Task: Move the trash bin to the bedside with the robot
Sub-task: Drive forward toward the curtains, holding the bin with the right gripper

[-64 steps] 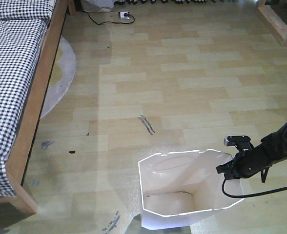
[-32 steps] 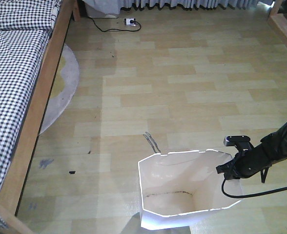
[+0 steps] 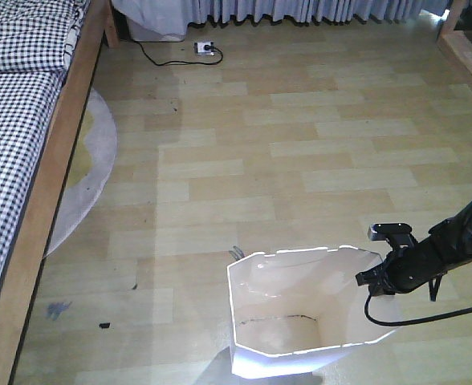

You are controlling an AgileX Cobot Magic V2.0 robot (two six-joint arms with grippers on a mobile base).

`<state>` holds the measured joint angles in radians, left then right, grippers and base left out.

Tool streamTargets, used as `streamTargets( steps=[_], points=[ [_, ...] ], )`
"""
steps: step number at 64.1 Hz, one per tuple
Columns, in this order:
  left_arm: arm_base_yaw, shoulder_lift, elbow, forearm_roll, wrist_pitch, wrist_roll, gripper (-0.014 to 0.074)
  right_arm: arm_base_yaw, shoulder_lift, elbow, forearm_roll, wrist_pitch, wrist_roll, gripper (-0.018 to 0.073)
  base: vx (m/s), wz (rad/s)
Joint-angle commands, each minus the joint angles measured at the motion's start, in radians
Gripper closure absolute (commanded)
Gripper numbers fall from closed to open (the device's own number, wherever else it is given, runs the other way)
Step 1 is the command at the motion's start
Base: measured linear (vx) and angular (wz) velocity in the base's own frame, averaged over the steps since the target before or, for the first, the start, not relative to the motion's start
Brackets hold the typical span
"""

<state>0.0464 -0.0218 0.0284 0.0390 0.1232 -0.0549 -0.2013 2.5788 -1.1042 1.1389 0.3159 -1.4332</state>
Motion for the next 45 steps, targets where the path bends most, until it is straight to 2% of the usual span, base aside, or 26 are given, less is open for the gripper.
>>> streamTargets(
  steps=[1,45],
  points=[
    [0.000,-0.005,-0.021,-0.005,-0.072,-0.004,0.0603,-0.004,-0.078,-0.009,0.027,0.145,0.001,0.0563,0.26,-0.05],
    [0.000,-0.005,-0.021,-0.005,-0.072,-0.004,0.0603,-0.004,-0.078,-0.009,0.027,0.145,0.001,0.0563,0.26,-0.05]
  ],
)
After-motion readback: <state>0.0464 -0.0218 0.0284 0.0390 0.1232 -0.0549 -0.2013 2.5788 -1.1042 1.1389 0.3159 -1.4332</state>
